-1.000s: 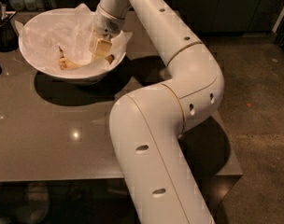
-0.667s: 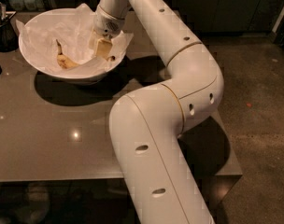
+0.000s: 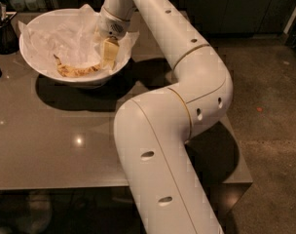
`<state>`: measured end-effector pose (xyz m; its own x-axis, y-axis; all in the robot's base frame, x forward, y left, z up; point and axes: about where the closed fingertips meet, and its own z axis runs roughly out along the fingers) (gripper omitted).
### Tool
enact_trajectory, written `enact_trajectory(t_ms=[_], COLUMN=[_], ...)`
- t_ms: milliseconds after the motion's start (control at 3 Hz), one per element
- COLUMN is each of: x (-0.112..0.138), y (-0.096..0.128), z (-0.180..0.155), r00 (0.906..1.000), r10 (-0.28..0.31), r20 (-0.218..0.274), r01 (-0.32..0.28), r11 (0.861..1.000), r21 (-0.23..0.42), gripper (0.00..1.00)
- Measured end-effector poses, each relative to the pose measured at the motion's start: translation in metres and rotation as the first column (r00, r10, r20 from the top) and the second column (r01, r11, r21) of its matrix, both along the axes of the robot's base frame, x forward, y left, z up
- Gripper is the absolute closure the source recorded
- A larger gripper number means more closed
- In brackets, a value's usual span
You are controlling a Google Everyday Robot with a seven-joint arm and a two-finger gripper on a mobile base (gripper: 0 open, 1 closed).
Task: Pick banana from white bowl
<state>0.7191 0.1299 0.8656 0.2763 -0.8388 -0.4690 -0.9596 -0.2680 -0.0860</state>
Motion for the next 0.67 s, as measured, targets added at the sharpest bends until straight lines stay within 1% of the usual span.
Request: enact_trajectory(t_ms=[333,667], x=[0.0,0.0], y=[0.0,0.0], z=[0.0,0.0], r00=[1.0,1.0], r10=[0.0,0.0], r20=[0.0,0.0], r01=[0.0,0.0], r11=[1.0,1.0], r21=[0.0,0.0], gripper=[0.1,0.18])
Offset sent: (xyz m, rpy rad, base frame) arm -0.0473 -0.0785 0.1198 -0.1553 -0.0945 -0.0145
